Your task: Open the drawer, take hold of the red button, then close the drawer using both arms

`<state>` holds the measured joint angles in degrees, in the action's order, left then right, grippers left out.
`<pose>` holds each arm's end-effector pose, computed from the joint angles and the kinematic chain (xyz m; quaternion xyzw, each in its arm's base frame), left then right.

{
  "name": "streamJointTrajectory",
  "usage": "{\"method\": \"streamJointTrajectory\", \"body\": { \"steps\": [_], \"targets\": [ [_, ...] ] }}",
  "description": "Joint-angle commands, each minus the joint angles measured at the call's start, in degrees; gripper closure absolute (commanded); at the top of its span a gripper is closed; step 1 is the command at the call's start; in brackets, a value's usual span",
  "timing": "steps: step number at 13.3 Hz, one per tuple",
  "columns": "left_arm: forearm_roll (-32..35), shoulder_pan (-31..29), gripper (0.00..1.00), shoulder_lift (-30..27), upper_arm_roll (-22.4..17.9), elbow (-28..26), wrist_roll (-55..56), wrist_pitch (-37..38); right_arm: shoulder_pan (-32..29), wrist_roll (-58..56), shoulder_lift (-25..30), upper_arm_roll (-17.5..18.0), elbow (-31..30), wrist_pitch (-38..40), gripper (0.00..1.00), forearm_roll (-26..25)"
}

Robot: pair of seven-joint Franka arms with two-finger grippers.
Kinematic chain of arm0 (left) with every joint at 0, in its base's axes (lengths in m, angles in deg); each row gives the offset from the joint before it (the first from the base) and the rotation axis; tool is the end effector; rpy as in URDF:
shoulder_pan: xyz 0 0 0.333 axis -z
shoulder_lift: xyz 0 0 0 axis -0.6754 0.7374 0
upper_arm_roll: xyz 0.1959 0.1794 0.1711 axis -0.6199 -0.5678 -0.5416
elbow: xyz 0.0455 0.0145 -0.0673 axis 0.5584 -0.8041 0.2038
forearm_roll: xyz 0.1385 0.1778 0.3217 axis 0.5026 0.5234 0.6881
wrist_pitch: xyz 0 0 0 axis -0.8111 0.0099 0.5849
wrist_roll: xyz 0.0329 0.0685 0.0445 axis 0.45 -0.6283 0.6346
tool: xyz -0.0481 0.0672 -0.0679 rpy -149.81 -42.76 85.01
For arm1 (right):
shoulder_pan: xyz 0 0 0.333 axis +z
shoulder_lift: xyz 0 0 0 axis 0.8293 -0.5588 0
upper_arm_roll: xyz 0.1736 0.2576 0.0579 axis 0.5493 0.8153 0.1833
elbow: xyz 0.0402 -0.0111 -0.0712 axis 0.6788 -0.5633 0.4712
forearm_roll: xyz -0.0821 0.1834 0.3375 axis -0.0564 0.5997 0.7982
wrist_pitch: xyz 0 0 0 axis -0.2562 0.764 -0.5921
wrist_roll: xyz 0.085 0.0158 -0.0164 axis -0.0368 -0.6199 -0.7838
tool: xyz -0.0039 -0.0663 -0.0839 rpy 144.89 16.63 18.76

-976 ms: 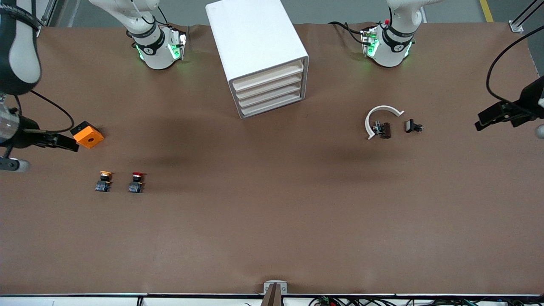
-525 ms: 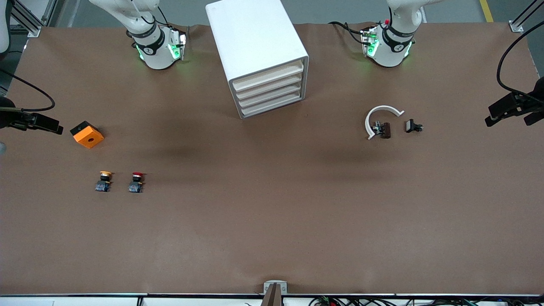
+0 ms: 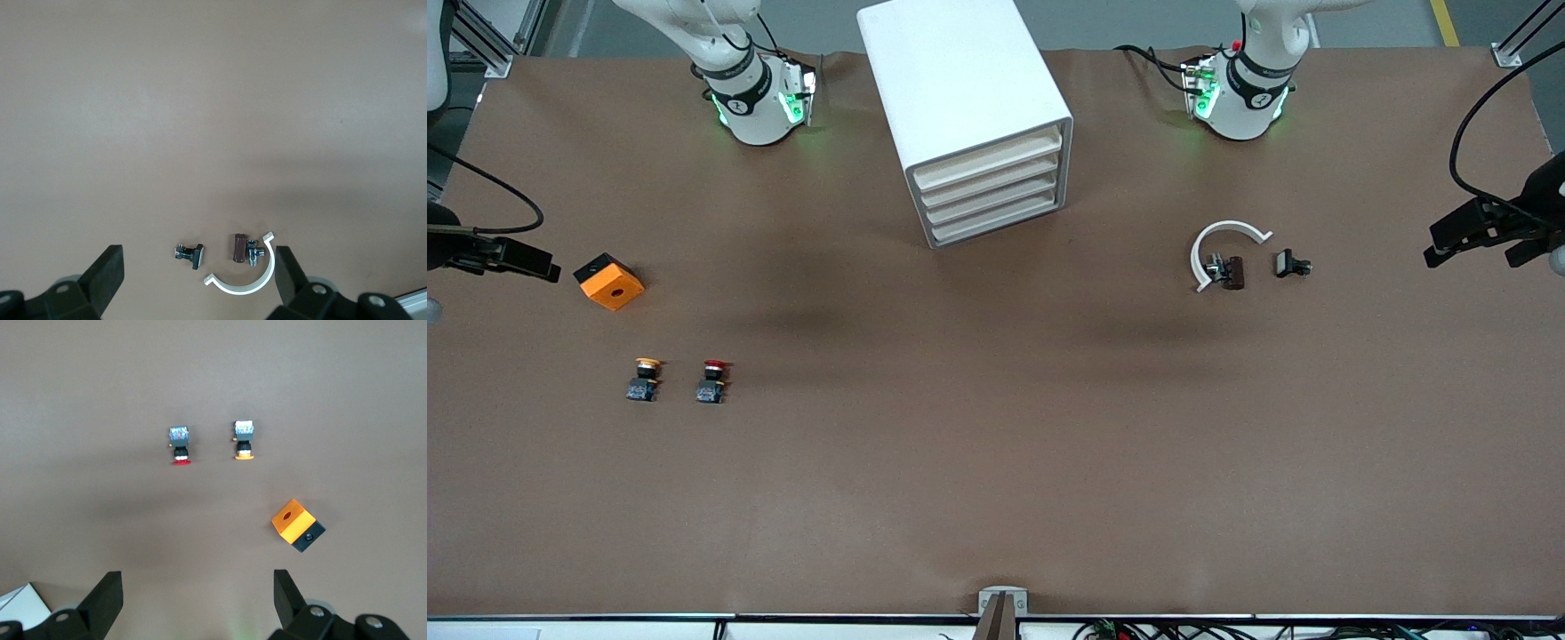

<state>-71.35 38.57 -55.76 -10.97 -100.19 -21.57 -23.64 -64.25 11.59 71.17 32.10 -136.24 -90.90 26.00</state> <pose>0.5698 0.0066 0.6242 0.9994 -0.0001 0.0313 0.0118 0.5865 -0.0554 0.5892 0.9968 -0.0564 -0.0552 0.0113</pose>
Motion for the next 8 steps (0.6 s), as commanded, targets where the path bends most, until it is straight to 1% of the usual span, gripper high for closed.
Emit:
{"method": "streamJointTrajectory", "body": {
  "steps": [1,4,5,8],
  "targets": [
    [0.72,4.78,0.00,0.40,-4.62,1.31,0.05,1.14,-0.22,-0.16,-0.27,0.32,3.78,1.52,0.00,0.47],
    [0.63,4.62,0.00,0.22,-4.73,1.31,0.05,1.14,-0.14,0.01,-0.35,0.40,8.43,7.14,0.00,0.55],
    [0.72,4.62,0.00,0.31,-4.73,1.31,0.05,1.23,-0.05,0.10,-0.26,0.40,8.36,7.67,0.00,0.29],
    [0.63,4.62,0.00,-0.04,-4.56,1.31,0.22,1.23,0.31,0.19,0.87,0.32,8.10,6.10,0.00,0.55]
  ]
}}
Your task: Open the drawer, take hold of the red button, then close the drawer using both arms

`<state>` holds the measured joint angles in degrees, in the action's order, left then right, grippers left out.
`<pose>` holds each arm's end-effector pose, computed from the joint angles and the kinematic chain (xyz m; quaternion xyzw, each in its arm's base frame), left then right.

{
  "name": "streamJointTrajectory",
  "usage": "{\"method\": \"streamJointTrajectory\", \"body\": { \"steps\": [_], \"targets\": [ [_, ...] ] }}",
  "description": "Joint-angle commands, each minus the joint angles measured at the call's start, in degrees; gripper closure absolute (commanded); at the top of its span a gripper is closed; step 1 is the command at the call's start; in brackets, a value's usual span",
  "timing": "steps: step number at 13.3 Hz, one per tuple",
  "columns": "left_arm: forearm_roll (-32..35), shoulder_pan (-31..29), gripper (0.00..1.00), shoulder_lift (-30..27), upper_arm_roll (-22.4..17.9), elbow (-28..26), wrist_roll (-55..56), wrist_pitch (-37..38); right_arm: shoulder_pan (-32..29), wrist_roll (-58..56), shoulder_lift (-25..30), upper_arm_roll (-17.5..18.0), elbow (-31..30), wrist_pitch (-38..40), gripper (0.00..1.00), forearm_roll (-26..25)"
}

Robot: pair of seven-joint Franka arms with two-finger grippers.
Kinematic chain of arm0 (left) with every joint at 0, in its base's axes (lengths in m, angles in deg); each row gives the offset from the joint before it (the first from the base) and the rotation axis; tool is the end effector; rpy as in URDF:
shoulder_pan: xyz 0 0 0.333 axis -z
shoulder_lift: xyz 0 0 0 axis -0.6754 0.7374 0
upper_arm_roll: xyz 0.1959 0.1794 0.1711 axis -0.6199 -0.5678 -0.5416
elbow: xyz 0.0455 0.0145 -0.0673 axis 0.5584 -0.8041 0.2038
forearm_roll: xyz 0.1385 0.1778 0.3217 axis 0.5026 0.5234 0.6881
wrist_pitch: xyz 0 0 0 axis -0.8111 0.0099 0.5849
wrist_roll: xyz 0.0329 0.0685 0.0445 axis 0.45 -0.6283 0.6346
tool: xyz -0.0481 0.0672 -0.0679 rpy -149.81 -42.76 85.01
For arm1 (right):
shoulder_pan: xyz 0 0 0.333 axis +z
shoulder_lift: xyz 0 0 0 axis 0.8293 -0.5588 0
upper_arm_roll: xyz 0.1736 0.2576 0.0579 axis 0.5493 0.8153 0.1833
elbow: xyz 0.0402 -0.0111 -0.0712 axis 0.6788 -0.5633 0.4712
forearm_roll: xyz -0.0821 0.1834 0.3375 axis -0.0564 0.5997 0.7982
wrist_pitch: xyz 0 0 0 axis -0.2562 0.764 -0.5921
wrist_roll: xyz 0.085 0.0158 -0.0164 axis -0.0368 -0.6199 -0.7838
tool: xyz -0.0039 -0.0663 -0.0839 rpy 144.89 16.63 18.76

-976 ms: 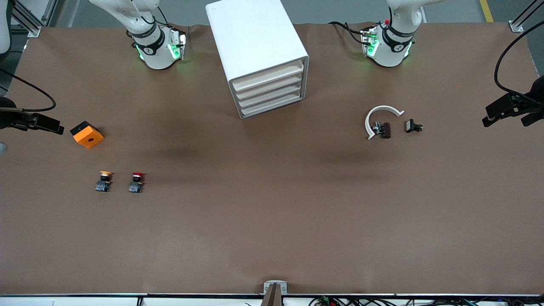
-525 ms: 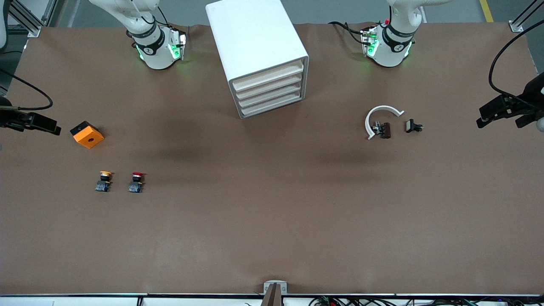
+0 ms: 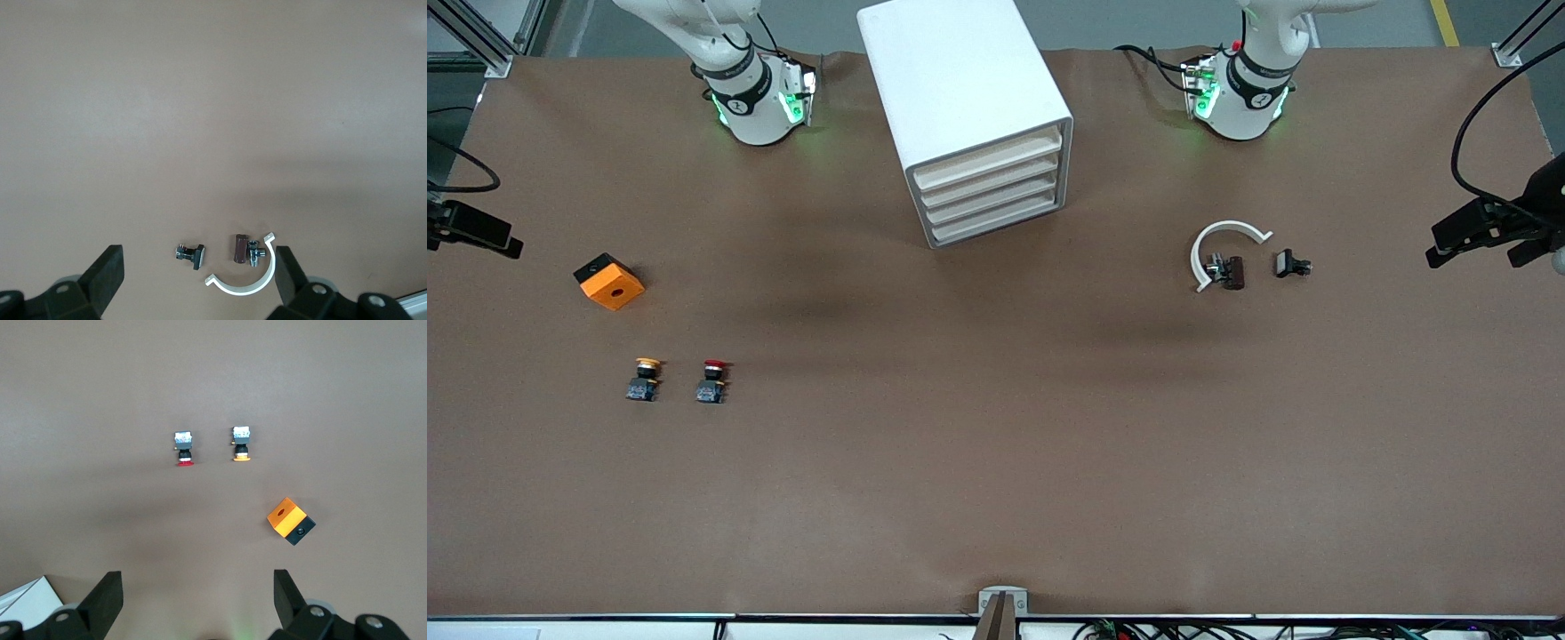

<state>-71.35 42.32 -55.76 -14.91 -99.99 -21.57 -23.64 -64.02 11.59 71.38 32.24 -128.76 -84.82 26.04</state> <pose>0.5699 0.0080 0.6259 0.9994 0.0015 0.0330 0.0108 0.5759 -0.0514 0.6429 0.9976 -0.0553 -0.0411 0.0113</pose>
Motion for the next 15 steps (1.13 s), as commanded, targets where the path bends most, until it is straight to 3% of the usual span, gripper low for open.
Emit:
{"method": "streamJointTrajectory", "body": {
  "steps": [1,3,6,7,9,13,15],
  "targets": [
    [0.63,0.78,0.00,-0.13,-0.62,1.12,0.14,1.31,0.16,0.19,1.46,0.18,0.62,-0.25,0.00,0.52],
    [0.63,0.96,0.00,-0.13,-0.44,1.12,0.14,1.31,0.16,0.80,2.34,0.18,0.18,1.67,0.00,0.52],
    [0.54,1.05,0.00,-0.22,0.96,2.17,0.14,1.49,1.65,15.09,3.22,0.18,0.09,3.88,0.00,0.52],
    [0.80,1.13,0.00,-0.22,0.96,3.22,0.14,2.53,2.18,14.70,3.49,0.18,0.09,3.10,0.00,0.34],
    [0.80,1.22,0.00,-0.13,1.23,3.58,0.14,3.86,2.98,8.93,3.58,-0.61,0.09,2.65,0.00,-0.27],
    [0.72,1.05,0.00,-0.13,1.49,4.37,0.14,3.95,4.91,-5.86,3.75,-7.46,-0.70,2.91,0.00,1.13],
    [0.80,0.96,0.00,-0.04,1.40,4.37,0.14,3.95,4.21,-8.24,5.94,-8.60,-3.77,2.56,0.00,4.81]
  ]
}}
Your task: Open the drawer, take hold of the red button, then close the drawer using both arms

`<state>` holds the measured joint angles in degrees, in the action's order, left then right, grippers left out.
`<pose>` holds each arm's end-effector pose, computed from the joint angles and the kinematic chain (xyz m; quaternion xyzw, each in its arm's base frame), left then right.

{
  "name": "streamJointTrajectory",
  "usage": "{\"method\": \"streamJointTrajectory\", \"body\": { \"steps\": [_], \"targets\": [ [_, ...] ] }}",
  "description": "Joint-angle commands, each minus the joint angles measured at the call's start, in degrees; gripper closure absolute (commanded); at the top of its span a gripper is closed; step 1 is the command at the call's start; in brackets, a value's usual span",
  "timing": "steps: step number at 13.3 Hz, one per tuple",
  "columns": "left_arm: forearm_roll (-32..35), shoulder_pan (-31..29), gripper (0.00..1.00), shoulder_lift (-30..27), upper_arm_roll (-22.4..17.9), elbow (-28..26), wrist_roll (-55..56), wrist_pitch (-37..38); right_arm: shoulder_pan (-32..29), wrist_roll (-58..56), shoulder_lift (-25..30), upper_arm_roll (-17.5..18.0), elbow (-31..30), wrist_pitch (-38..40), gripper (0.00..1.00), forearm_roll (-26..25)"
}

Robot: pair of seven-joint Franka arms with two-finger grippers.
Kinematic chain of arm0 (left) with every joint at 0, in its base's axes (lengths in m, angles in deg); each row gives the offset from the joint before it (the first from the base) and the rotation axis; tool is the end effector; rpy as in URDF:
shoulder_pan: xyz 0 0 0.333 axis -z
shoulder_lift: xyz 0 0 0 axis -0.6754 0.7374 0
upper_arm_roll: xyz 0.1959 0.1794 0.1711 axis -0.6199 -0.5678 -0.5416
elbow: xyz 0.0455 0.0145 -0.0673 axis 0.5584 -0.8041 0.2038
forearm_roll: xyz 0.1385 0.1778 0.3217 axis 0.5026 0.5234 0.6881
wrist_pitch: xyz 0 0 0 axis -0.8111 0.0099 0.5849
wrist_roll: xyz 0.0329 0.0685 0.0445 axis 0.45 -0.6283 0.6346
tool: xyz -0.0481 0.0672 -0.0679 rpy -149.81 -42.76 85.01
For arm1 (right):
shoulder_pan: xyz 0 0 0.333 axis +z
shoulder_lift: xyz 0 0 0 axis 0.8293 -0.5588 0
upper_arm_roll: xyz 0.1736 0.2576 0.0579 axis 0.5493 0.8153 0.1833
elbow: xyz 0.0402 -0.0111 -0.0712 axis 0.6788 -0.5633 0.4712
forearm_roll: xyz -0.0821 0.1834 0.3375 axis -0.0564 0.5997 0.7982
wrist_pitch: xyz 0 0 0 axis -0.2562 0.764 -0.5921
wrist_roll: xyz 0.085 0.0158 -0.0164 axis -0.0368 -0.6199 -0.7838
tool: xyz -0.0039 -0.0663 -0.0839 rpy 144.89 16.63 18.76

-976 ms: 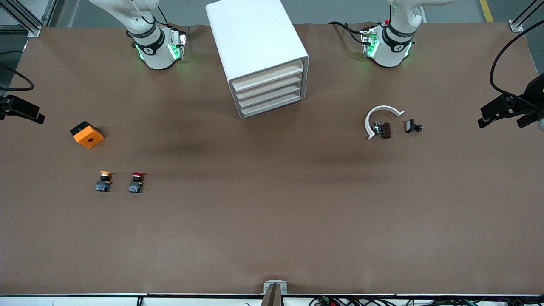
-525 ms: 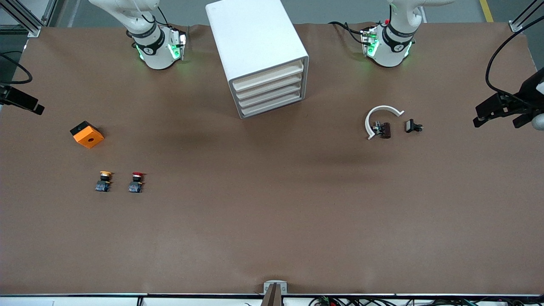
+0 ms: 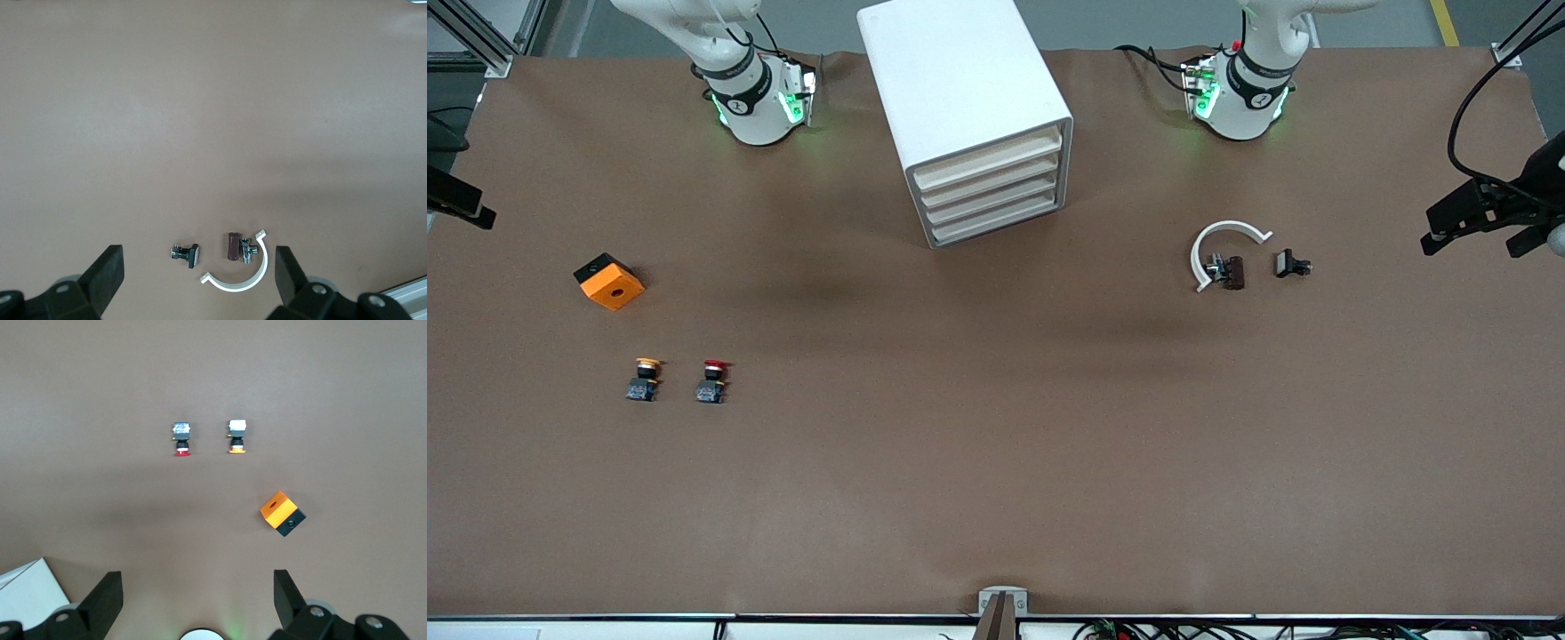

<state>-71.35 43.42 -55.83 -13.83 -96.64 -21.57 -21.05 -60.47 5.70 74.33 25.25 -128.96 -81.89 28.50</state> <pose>0.5654 -0.0136 0.6502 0.9990 -0.0181 0.0400 0.0117 0.5511 -0.0727 0.6664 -0.9986 0.0305 0.0420 0.0064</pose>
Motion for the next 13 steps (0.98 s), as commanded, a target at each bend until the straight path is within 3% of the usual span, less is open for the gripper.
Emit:
{"method": "streamJointTrajectory", "body": {
  "steps": [1,10,13],
  "targets": [
    [0.80,-0.14,0.00,0.03,0.32,1.02,0.14,1.36,0.40,-3.67,3.60,-1.71,-4.44,-0.45,0.00,2.45],
    [0.72,-0.14,0.00,0.03,0.41,0.93,0.14,1.45,0.75,-4.29,7.30,-1.27,-8.93,-1.07,0.00,1.75],
    [0.72,-0.14,0.00,0.11,0.41,0.84,0.14,1.45,1.71,-3.86,7.82,0.48,-8.58,-2.21,0.00,-2.71]
  ]
}}
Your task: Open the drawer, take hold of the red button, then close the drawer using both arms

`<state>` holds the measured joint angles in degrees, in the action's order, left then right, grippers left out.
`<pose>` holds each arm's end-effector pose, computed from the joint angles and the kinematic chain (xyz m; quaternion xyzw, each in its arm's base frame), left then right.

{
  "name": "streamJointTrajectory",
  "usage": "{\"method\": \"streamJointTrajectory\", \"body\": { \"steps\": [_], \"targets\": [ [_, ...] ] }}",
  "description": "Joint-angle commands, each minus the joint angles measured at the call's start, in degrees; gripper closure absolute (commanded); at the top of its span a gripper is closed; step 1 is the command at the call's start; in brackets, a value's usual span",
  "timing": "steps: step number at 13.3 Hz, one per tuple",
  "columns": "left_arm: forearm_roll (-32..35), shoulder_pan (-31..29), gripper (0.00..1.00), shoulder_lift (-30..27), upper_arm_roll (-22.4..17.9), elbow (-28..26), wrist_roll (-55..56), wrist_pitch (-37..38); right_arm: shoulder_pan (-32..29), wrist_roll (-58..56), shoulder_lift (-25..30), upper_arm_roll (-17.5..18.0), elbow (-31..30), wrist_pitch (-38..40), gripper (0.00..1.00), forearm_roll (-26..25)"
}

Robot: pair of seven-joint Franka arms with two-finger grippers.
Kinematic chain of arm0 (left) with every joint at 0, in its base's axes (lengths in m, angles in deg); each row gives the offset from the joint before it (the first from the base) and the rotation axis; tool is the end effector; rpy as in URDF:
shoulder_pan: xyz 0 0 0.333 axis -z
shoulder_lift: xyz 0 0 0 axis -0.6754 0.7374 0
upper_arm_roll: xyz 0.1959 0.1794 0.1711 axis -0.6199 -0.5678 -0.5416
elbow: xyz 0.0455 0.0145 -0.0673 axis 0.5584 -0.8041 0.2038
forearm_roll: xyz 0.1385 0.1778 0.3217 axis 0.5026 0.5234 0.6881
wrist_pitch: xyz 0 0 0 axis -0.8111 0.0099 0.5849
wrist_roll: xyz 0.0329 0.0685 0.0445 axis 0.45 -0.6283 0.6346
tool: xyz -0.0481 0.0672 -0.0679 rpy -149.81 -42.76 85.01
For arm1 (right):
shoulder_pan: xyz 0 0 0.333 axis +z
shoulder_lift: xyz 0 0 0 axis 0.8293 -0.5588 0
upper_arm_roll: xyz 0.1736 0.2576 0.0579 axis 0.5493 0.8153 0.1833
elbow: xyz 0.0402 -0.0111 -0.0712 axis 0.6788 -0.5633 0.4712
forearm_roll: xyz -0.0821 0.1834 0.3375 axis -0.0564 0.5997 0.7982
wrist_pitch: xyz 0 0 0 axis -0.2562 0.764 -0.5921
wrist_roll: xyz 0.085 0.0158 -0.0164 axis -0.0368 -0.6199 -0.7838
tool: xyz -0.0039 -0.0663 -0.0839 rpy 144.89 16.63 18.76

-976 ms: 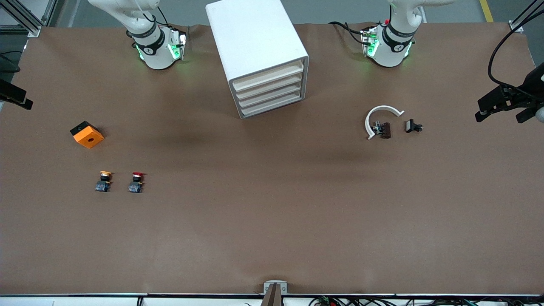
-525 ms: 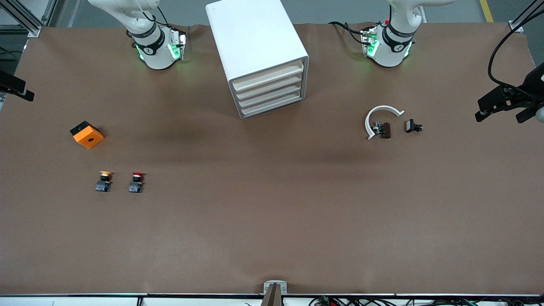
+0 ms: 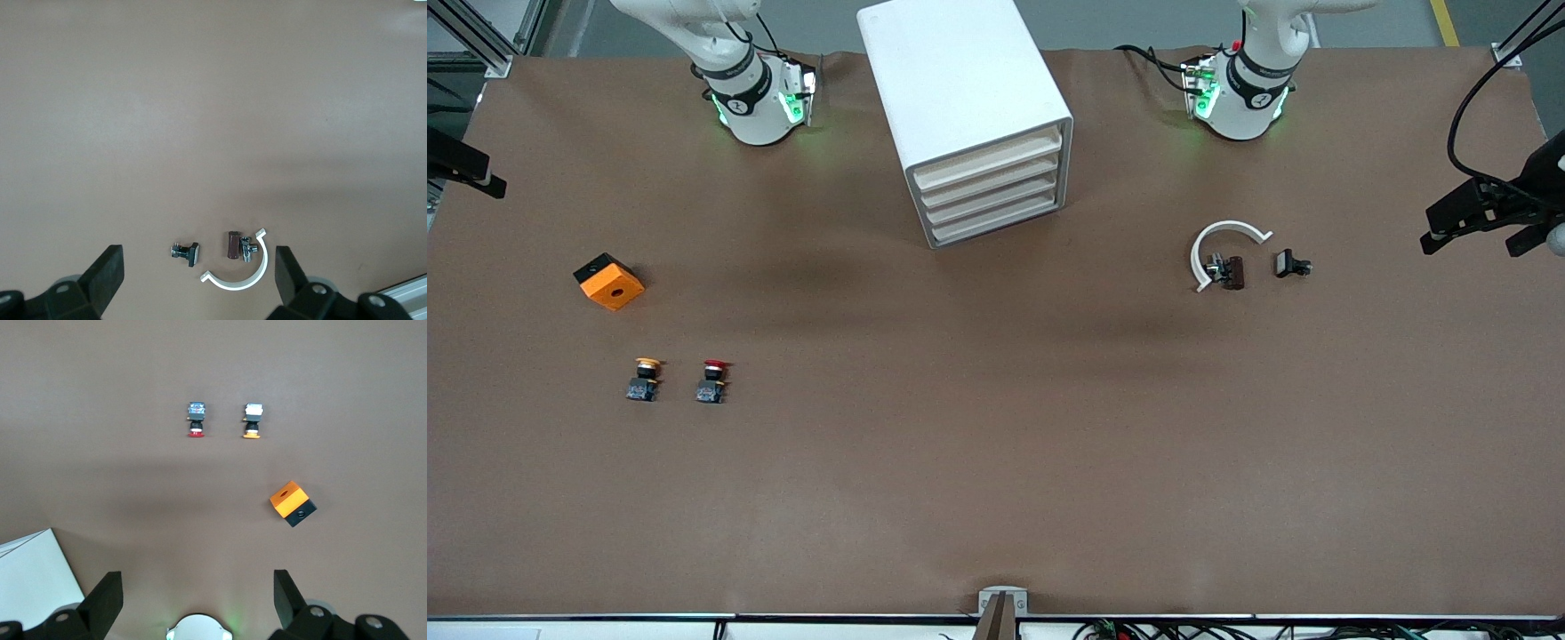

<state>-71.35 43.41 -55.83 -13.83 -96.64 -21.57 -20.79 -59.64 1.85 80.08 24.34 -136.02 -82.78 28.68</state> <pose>0.5649 -0.0135 0.6497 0.9991 -0.0181 0.0378 0.0117 0.5220 -0.0712 0.6669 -0.9989 -0.0026 0.0449 0.0129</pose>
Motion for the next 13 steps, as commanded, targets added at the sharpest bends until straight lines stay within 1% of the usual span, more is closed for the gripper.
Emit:
{"method": "streamJointTrajectory", "body": {
  "steps": [1,3,6,7,8,9,13],
  "targets": [
    [0.72,-0.14,0.00,0.11,0.41,0.93,0.13,1.20,0.53,0.26,2.34,1.84,-1.53,-1.41,0.00,-3.01],
    [0.72,-0.14,0.00,0.11,0.41,0.84,0.13,1.20,-1.05,0.26,2.43,2.02,-1.62,-1.67,0.00,-2.40],
    [0.72,-0.14,0.00,0.11,0.41,0.84,0.13,1.20,-1.14,0.52,2.43,2.02,-1.62,-2.72,0.00,-2.04],
    [0.72,-0.14,0.00,0.11,0.41,0.93,0.13,1.20,-1.23,0.61,2.52,1.93,-1.62,-2.81,0.00,-1.17],
    [0.63,-0.14,0.00,0.11,0.41,0.93,0.13,1.20,-1.84,0.96,2.70,1.67,-1.79,-2.81,0.00,0.93],
    [0.72,-0.14,0.00,0.11,0.41,0.93,0.13,1.20,-2.02,1.05,3.13,1.58,-2.06,-3.07,0.00,1.47],
    [0.72,-0.14,0.00,0.11,0.41,0.93,0.13,1.20,-1.76,1.05,3.31,1.49,-2.15,-3.25,0.00,1.39]
  ]
}}
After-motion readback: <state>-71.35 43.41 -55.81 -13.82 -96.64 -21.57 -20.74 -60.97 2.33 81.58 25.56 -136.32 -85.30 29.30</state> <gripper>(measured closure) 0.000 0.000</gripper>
